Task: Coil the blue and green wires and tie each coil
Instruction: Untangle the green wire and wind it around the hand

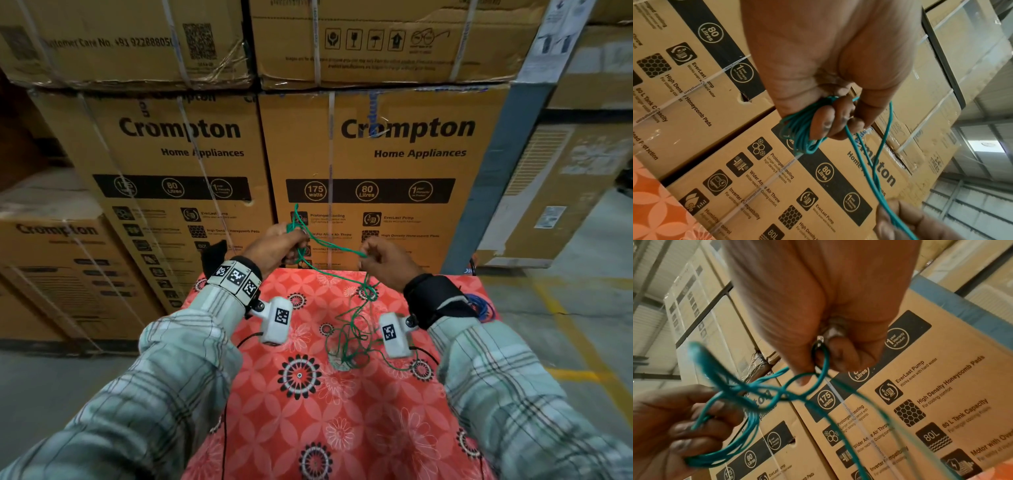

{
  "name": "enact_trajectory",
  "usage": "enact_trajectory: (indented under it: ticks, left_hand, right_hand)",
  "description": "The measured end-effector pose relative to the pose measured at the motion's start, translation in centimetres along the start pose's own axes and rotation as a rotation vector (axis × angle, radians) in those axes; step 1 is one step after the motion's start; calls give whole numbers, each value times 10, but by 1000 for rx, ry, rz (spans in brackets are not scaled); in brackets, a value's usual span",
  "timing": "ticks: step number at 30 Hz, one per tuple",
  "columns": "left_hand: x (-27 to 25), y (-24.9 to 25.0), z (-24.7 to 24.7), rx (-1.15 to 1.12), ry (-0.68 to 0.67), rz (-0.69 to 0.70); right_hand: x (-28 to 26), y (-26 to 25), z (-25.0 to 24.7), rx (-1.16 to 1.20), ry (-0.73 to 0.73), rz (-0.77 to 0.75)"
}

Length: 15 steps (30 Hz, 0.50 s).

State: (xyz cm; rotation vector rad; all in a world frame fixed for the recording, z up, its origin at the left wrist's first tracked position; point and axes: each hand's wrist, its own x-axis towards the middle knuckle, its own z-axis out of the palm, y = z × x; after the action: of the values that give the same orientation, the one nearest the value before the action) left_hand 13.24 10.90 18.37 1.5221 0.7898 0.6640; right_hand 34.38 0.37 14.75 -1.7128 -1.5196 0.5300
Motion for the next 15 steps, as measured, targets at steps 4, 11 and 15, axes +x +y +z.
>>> enact_trajectory:
  ticks: [4,11,15]
  left_hand:
    - [-1,-5,6,108,-19,15]
    - [1,-6,-2,113,7,5]
    - [-1,4,2,139,95,66]
  right_hand:
    - [5,2,9,-133,191,-25]
    - [7,11,4,-194,112,-34]
    - [18,6,-7,-473,199,103]
